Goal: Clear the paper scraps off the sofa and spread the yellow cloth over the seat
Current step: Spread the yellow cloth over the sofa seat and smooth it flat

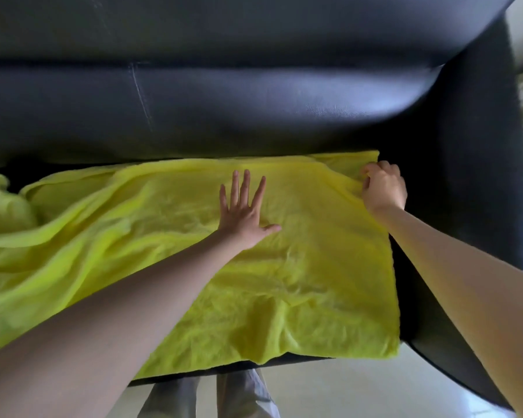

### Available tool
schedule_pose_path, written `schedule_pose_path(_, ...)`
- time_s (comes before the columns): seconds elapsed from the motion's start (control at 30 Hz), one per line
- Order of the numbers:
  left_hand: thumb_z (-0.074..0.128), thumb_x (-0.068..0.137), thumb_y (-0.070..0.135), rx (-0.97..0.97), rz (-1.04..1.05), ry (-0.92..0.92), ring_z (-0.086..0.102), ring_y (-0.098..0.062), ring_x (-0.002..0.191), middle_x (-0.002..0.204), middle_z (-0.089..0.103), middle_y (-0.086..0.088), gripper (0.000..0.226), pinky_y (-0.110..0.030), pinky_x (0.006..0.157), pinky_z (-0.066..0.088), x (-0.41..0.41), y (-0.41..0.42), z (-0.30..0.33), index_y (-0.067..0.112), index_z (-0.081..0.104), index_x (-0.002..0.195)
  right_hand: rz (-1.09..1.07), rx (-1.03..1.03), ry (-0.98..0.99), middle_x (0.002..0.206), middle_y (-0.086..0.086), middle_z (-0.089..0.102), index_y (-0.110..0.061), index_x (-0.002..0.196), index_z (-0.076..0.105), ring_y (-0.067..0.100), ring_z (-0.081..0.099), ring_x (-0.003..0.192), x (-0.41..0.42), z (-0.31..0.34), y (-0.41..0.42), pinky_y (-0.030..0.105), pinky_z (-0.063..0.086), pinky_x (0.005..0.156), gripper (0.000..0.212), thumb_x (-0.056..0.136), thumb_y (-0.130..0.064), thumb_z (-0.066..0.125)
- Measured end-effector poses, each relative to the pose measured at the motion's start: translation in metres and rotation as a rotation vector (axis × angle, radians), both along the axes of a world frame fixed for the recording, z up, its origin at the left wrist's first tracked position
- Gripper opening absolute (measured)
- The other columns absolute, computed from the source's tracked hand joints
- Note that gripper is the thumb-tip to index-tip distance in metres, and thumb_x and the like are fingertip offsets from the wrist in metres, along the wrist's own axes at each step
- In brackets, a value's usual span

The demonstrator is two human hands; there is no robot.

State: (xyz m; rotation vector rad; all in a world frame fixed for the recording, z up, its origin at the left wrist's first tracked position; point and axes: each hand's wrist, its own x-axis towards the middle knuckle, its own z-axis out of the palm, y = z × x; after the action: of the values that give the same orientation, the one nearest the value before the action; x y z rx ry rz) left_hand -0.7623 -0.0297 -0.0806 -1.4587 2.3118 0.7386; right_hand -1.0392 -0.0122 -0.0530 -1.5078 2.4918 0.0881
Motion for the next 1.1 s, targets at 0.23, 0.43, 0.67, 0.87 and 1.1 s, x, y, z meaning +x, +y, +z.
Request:
schedule_pose_path(0.23, 0.045, 0.069, 0.084, 0.197, 0.032, -0.094, -0.038, -0.035, 0.136, 0.146, -0.045, -0.012, 0.120, -0.058, 0.110, -0.015, -0.020, -0.002, -0.014, 0.029, -0.032, 0.144, 0.106, 0.192, 0.120, 0.128, 0.012, 0.053, -0.013, 0.129, 0.052, 0.032, 0.040, 0.122, -0.024, -0.012, -0.022, 0.041, 0.040, 0.095, 0.042, 0.089, -0.001, 0.048)
schedule_pose_path(0.43, 0.042, 0.068, 0.086, 0.311, 0.026, -0.210, -0.045, -0.035, 0.130, 0.138, -0.055, -0.009, 0.121, -0.059, 0.109, -0.018, -0.025, -0.008, -0.014, 0.031, -0.041, 0.137, 0.232, 0.317, 0.266, 0.126, 0.013, 0.054, -0.009, 0.126, 0.054, 0.031, 0.043, 0.122, -0.025, -0.015, -0.028, 0.038, 0.040, 0.093, 0.035, 0.094, -0.006, 0.042)
schedule_pose_path(0.67, 0.039, 0.068, 0.088, 0.356, 0.008, -0.252, -0.049, -0.036, 0.126, 0.132, -0.059, -0.010, 0.121, -0.061, 0.109, -0.019, -0.027, -0.011, -0.013, 0.030, -0.044, 0.134, 0.075, 0.280, 0.272, 0.114, 0.016, 0.063, -0.005, 0.129, 0.047, 0.038, 0.061, 0.106, -0.033, -0.003, -0.052, 0.035, 0.047, 0.080, 0.042, 0.087, 0.000, 0.050)
schedule_pose_path(0.87, 0.037, 0.066, 0.089, 0.334, 0.004, -0.231, -0.049, -0.035, 0.126, 0.133, -0.059, -0.010, 0.121, -0.060, 0.109, -0.019, -0.026, -0.009, -0.016, 0.030, -0.044, 0.135, -0.162, 0.166, 0.142, 0.114, 0.021, 0.061, -0.004, 0.133, 0.038, 0.042, 0.059, 0.106, -0.030, -0.012, -0.039, 0.040, 0.047, 0.079, 0.046, 0.089, -0.001, 0.047)
schedule_pose_path(1.1, 0.036, 0.066, 0.089, 0.305, 0.004, -0.209, -0.049, -0.036, 0.126, 0.133, -0.058, -0.010, 0.121, -0.060, 0.107, -0.020, -0.027, -0.007, -0.017, 0.029, -0.044, 0.134, -0.393, 0.040, -0.134, 0.142, 0.022, 0.038, -0.008, 0.150, 0.011, 0.038, 0.042, 0.127, -0.003, -0.029, -0.032, 0.044, 0.041, 0.097, 0.069, 0.092, -0.017, 0.048)
